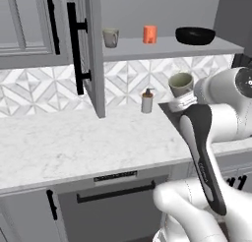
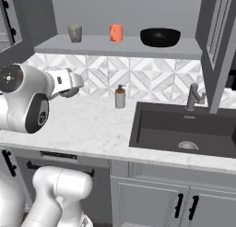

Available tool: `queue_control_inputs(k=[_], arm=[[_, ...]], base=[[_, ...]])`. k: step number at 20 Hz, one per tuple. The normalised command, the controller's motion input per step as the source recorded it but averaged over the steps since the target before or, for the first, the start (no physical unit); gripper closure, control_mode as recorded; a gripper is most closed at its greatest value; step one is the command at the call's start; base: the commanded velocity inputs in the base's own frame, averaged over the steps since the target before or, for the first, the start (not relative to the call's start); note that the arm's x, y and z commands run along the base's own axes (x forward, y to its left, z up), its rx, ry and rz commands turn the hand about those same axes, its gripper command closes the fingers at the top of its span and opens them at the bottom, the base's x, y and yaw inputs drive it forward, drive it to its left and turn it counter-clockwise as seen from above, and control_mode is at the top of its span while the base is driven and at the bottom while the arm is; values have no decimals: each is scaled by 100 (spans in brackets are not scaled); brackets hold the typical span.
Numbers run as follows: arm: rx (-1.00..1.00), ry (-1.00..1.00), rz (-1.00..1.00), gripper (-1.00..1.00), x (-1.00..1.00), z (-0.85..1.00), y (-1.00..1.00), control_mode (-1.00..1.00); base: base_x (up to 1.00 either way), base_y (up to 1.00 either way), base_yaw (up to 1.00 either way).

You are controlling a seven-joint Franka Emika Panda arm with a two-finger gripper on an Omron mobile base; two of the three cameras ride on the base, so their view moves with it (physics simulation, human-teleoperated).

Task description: Gather all objects into one cabinet and sort the glasses and bowls to opposite sides.

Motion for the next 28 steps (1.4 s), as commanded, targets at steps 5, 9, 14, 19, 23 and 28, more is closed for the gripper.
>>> queue_control_inputs(k=[5, 9, 14, 19, 23, 28], arm=[[0, 0, 0, 100, 0, 0, 0, 100], [0, 0, 0, 100, 0, 0, 0, 100], [0, 0, 0, 100, 0, 0, 0, 100], [0, -7, 0, 100, 0, 49, 12, -100], [0, -11, 0, 100, 4, 100, 60, -100], [0, -11, 0, 100, 48, 95, 61, -100]], base=[[89, -5, 5], [76, 0, 1], [32, 0, 0], [0, 0, 0], [0, 0, 0], [0, 0, 0]])
